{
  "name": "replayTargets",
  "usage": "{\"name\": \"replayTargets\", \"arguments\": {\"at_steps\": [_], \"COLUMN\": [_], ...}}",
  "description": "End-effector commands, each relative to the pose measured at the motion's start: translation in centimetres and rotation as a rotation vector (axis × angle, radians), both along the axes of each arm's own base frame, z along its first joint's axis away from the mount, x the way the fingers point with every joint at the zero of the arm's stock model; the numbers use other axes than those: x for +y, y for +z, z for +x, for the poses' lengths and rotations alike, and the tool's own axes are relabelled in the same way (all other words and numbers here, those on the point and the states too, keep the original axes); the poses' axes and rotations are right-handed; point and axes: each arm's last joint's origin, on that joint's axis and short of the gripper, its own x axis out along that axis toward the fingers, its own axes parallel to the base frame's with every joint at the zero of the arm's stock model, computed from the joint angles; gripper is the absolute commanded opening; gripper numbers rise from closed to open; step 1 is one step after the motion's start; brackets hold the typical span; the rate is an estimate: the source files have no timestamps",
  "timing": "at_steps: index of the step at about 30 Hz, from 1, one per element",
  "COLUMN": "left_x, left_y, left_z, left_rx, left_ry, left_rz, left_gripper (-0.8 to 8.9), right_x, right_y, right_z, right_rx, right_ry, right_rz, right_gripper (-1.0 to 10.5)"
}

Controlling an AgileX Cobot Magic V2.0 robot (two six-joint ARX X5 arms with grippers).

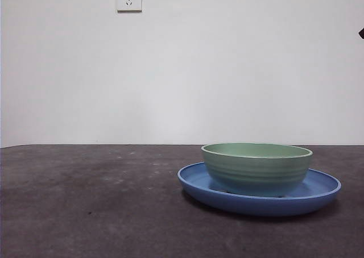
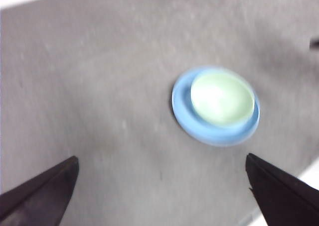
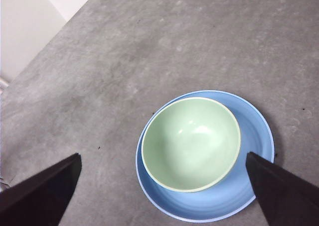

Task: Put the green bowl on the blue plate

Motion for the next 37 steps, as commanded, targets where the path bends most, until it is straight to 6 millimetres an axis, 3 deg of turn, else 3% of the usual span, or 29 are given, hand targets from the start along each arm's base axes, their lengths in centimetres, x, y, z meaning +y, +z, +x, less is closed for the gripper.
{"name": "replayTargets", "arguments": {"at_steps": [1,9,16,25,31,37], "left_x": [0.6,1.9,2.1,1.8,1.7,1.7], "left_y": [-1.8,-7.2,-7.3,-7.4,-7.4,-7.4], "left_z": [-1.0,-3.4,-3.7,-4.0,-4.2,-4.2], "left_rx": [-0.005,-0.016,-0.026,0.033,0.058,0.062], "left_ry": [-0.010,-0.024,-0.025,-0.134,-0.184,-0.182], "left_rz": [0.009,0.011,0.001,-0.082,-0.111,-0.112], "left_gripper": [5.63,5.63,5.63,5.62,5.62,5.62], "right_x": [0.0,0.0,-0.1,-1.7,-2.9,-3.2], "right_y": [0.5,0.0,-0.9,-4.9,-7.9,-11.1], "right_z": [0.0,-0.3,1.0,6.8,10.8,13.2], "right_rx": [-0.014,0.066,0.217,0.457,0.493,0.542], "right_ry": [0.009,-0.011,-0.098,-0.121,-0.116,-0.093], "right_rz": [-0.002,0.013,0.063,0.122,0.193,0.213], "right_gripper": [5.6,5.6,5.2,4.9,4.2,3.7]}}
